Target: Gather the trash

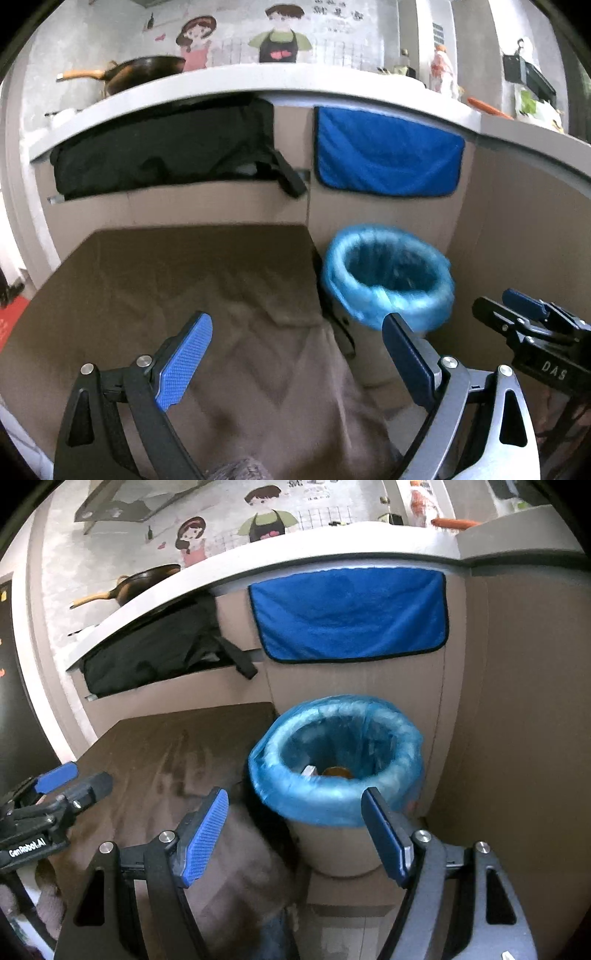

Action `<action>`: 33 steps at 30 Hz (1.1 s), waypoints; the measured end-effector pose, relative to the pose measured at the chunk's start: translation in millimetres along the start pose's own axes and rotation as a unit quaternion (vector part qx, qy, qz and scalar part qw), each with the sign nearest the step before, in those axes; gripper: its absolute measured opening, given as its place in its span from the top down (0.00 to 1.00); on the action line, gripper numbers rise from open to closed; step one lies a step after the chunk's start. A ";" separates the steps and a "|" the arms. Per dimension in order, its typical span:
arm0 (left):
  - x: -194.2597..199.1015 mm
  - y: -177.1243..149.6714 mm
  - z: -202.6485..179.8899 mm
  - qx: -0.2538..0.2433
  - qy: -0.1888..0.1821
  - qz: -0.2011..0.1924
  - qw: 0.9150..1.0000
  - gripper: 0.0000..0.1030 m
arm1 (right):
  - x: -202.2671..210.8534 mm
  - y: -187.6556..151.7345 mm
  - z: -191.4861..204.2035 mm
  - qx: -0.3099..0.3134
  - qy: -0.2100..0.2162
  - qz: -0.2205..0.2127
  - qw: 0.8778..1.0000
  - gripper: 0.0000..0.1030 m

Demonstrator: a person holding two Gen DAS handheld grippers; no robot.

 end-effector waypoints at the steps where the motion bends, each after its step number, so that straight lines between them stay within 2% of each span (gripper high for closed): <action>1: 3.5 -4.7 -3.1 -0.003 0.003 0.004 1.000 0.10 | 6.0 -3.7 2.5 0.000 -0.002 -0.004 1.000 0.30; 5: 22.0 -19.8 -12.9 -0.029 0.033 0.003 0.999 0.10 | 30.0 -18.2 11.9 0.005 -0.010 -0.017 1.000 0.30; 9: 37.5 -23.3 -12.2 -0.021 0.028 -0.005 0.999 0.10 | 46.7 -30.7 16.5 0.009 -0.020 -0.024 0.999 0.30; 15: 70.6 -13.4 -2.7 -0.004 0.038 -0.062 0.997 0.10 | 68.2 -42.5 20.6 0.014 -0.029 -0.049 0.998 0.30; 19: 82.6 -9.2 -3.2 -0.005 0.047 -0.081 0.996 0.10 | 74.9 -39.7 24.4 0.022 -0.032 -0.061 0.997 0.30; 33: 84.7 -8.8 -3.2 -0.003 0.047 -0.080 0.996 0.10 | 78.1 -38.8 24.2 0.024 -0.028 -0.066 0.997 0.30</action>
Point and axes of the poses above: each gripper's, at about its wrist camera, not at the fingertips, and x roughly against the way its jaws point, z to its left, y to its top, the point moved 9 cm from there along -x, roughly the way its jaws point, and after that the axes turned 3 degrees about y, right-handed, at the moved point
